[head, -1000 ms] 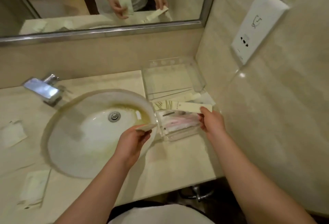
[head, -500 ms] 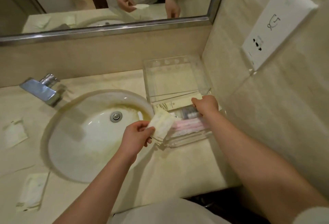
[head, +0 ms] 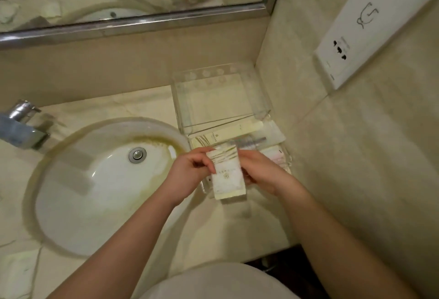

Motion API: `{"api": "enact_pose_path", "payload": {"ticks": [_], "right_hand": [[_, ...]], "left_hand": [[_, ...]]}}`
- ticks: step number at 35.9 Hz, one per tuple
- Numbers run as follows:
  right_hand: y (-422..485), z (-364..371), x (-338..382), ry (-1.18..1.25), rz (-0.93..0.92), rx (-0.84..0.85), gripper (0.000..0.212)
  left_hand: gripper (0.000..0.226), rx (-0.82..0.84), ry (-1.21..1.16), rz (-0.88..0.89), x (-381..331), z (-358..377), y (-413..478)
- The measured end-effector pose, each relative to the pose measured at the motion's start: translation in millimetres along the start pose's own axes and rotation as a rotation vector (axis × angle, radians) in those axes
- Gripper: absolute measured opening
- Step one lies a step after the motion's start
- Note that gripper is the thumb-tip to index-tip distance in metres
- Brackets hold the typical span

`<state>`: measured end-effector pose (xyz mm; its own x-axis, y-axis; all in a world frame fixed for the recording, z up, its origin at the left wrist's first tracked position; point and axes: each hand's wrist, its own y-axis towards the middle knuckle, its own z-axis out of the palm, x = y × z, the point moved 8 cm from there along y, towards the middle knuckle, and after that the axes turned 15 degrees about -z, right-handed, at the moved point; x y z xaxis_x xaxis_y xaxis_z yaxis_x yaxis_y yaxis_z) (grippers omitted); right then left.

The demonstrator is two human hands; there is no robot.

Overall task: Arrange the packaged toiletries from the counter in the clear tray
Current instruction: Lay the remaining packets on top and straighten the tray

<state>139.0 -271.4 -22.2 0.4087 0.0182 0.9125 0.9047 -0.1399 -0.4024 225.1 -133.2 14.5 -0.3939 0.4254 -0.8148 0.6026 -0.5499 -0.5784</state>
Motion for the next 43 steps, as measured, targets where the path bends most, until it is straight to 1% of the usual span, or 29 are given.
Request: {"api": "enact_pose_path", "payload": {"ticks": [2, 3, 5, 6, 7, 8, 11, 15, 17, 18, 20, 22, 23, 26, 29, 30, 33, 36, 40, 43], "right_hand": [[-4.6, 2.0, 1.7, 0.107, -0.032, -0.009, 0.028], [-6.6, 0.3, 1.8, 0.157, -0.024, -0.036, 0.029], [-8.9, -3.4, -3.4, 0.267, 0.029, -0.096, 0.045], [-10.0, -5.4, -8.0, 0.3, 0.055, -0.116, 0.055], [-11.0, -7.2, -10.8, 0.299, 0.062, -0.127, 0.059], [-12.8, -8.6, -11.3, 0.266, 0.043, -0.131, 0.055], [-21.5, -12.5, -9.3, 0.079, -0.027, -0.161, 0.02], [-21.6, -23.9, -12.3, -0.074, -0.038, -0.33, 0.016], [-16.7, -27.1, -6.2, -0.167, -0.077, -0.361, 0.015], [-13.3, -27.0, -1.9, -0.234, -0.108, -0.344, 0.016], [-5.1, -24.9, 6.7, -0.423, -0.157, -0.258, 0.016], [2.8, -20.0, 9.3, -0.593, -0.154, -0.142, 0.018], [6.0, -17.7, 9.2, -0.651, -0.146, -0.095, 0.019], [10.9, -14.3, 8.9, -0.833, -0.134, -0.045, 0.023], [10.1, -13.6, 8.9, -0.947, -0.144, -0.067, 0.026], [9.4, -13.2, 8.5, -0.966, -0.149, -0.079, 0.03], [8.3, -14.7, 5.1, -0.98, -0.131, -0.128, 0.042], [3.7, -16.0, 6.3, -0.979, -0.147, -0.223, 0.045], [-13.4, -8.4, 13.0, -0.987, -0.296, -0.422, 0.048], [-27.7, 9.2, 6.4, -1.04, -0.339, -0.45, 0.052]], "left_hand": [[0.029, -0.011, 0.088, 0.013, -2.7, 3.5, 5.9], [0.031, -0.024, 0.132, 0.008, -3.1, 4.3, 8.9], [0.033, -0.039, 0.19, -0.021, -2.1, 5.1, 13.9], [0.034, -0.046, 0.207, -0.037, -1.4, 6.1, 15.8], [0.032, -0.057, 0.211, -0.055, -0.6, 6.6, 17.3], [0.031, -0.071, 0.207, -0.071, 0.0, 6.7, 17.9], [0.029, -0.119, 0.173, -0.1, 1.9, 6.1, 15.8], [0.034, -0.139, 0.105, -0.154, 15.0, 7.2, 3.0], [0.036, -0.134, 0.074, -0.182, 27.0, 9.4, -6.5], [0.035, -0.136, 0.06, -0.196, 34.3, 9.8, -11.0], [0.033, -0.158, 0.03, -0.236, 51.6, 8.0, -18.9], [0.034, -0.2, 0.026, -0.252, 66.2, 4.3, -26.3], [0.034, -0.224, 0.044, -0.233, 70.5, 2.8, -29.3], [0.028, -0.325, 0.216, -0.095, 71.0, -1.2, -37.1], [0.02, -0.401, 0.453, 0.135, 56.4, 5.1, -43.6], [0.022, -0.409, 0.535, 0.2, 52.4, 9.4, -44.8], [0.04, -0.411, 0.797, 0.344, 49.7, 24.3, -39.0], [0.055, -0.355, 0.949, 0.352, 56.4, 35.6, -29.4], [0.064, -0.299, 1.152, 0.254, 73.8, 44.9, -19.2], [0.069, -0.295, 1.242, 0.209, 82.6, 50.4, -18.5]]}}
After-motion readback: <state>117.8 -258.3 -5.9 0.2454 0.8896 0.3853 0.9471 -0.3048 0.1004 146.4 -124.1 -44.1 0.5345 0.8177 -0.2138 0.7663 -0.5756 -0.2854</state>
